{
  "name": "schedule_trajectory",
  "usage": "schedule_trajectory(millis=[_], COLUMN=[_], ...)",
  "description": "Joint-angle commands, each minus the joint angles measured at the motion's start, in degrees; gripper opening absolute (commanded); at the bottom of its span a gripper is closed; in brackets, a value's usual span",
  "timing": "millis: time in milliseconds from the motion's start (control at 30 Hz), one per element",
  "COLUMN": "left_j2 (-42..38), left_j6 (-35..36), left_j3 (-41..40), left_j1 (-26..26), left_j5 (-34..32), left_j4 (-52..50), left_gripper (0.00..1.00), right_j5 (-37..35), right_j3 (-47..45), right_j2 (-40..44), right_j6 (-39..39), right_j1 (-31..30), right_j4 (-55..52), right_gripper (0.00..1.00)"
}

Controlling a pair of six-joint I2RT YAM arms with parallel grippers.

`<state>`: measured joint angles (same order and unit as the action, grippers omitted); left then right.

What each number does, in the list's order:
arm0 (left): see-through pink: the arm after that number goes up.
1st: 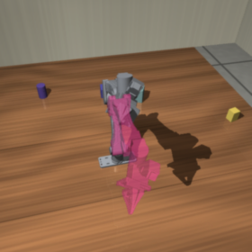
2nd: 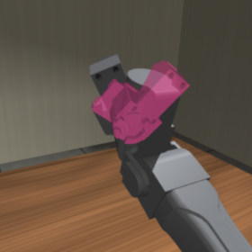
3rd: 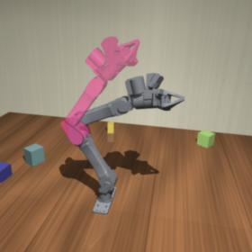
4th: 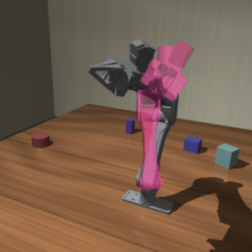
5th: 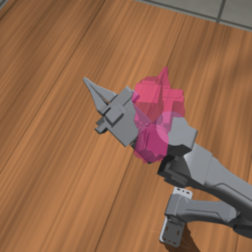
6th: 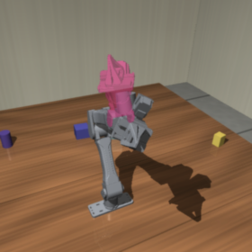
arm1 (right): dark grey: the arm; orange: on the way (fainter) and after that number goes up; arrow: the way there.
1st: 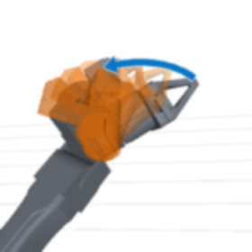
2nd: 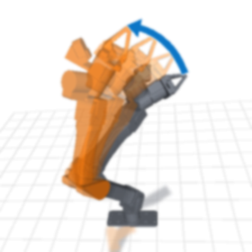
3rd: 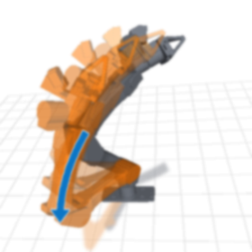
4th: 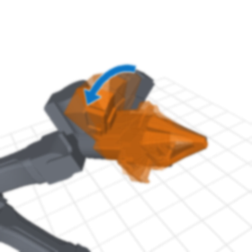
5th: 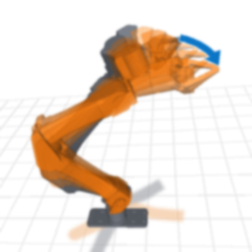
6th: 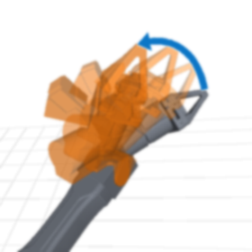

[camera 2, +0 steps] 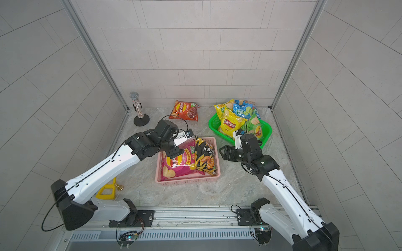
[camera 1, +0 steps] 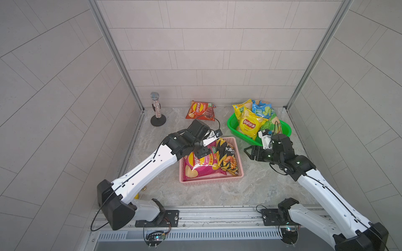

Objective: Put the potato chips into the basket
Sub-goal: Pick up the potato chip from the center of the board.

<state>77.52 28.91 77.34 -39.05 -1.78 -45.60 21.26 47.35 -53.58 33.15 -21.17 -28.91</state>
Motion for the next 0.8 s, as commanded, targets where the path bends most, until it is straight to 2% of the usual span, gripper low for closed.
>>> schedule_trajectory(millis=[0,100,233,433,533,767], left_j2=[-0.44,-0.03,2.93,15.42,24.16,42.49], left_j6=[-6.20,-9.31,-12.63,-12.83,-13.17,-12.54], left_j3=[-0.62,-0.22,1.13,10.52,18.48,36.77], left_j1=[8.05,16.12,21.91,22.37,22.61,25.40], left_j5=[9.18,11.84,11.54,8.45,6.84,8.50], left_j4=[-2.01,-1.37,1.41,2.87,1.86,-0.65], left_gripper=[0.86,0.86,0.86,0.85,0.82,0.72], right_j5=[-2.10,-6.90,-8.24,-13.17,-13.03,-11.95], right_j3=[2.09,4.95,7.95,11.52,12.65,11.41], right_j2=[-2.08,-4.90,-8.80,-12.49,-14.12,-14.97], right_j6=[-2.04,-3.66,-3.89,-3.22,-2.48,-2.01], right_j1=[-3.75,-7.59,-8.23,-7.93,-7.49,-6.91], right_j4=[0.83,0.29,2.26,4.56,4.95,5.44], right_gripper=[0.77,0.77,0.77,0.77,0.78,0.78])
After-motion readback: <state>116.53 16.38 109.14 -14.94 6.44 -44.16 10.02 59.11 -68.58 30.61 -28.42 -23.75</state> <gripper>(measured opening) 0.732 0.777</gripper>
